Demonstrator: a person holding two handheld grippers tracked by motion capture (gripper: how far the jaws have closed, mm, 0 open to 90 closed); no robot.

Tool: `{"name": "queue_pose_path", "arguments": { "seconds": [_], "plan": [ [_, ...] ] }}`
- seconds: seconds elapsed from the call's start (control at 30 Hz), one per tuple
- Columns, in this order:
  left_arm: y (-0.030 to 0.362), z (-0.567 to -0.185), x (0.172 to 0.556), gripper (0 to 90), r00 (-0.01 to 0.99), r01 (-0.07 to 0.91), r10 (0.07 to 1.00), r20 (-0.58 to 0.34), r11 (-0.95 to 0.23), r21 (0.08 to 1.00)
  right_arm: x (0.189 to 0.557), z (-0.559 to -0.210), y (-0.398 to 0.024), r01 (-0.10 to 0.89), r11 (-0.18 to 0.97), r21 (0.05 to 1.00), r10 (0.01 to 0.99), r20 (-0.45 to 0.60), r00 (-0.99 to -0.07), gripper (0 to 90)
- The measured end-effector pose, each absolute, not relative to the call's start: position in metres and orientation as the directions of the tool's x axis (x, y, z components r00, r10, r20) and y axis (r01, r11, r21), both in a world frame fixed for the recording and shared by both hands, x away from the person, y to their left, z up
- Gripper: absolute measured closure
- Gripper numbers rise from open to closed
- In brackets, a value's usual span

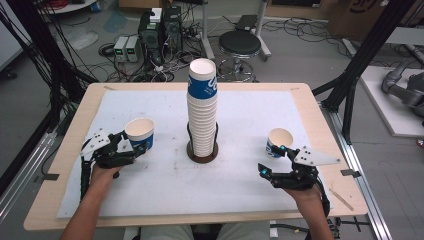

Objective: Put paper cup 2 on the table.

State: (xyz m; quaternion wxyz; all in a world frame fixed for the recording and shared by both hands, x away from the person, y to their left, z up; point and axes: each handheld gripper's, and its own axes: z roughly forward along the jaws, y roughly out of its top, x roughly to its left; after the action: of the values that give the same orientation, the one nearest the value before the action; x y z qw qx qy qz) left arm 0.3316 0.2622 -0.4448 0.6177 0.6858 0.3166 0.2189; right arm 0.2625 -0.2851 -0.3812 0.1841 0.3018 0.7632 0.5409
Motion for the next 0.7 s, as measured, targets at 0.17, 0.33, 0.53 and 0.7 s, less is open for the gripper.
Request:
{"name": "queue_pose_path", "arguments": {
  "seconds": [0.17,0.33,0.53,0.7],
  "plan": [
    [0.262,-0.449,0.332,26.3,0.680,0.199,0.730,-0.074,-0.086,0.976,0.263,-0.382,-0.284,0.262,0.237,0.936,0.657,0.045,-0.753,21.0],
    [0.259,-0.452,0.333,26.1,0.662,0.237,0.748,-0.047,-0.150,0.960,0.263,-0.382,-0.284,0.262,0.239,0.935,0.655,0.044,-0.754,21.0],
    [0.255,-0.453,0.331,26.1,0.649,0.260,0.760,-0.032,-0.182,0.948,0.264,-0.382,-0.285,0.261,0.237,0.936,0.654,0.045,-0.755,21.0],
    [0.252,-0.452,0.327,26.1,0.628,0.290,0.778,-0.022,-0.207,0.934,0.263,-0.381,-0.284,0.263,0.239,0.935,0.651,0.046,-0.757,21.0]
  ]
}}
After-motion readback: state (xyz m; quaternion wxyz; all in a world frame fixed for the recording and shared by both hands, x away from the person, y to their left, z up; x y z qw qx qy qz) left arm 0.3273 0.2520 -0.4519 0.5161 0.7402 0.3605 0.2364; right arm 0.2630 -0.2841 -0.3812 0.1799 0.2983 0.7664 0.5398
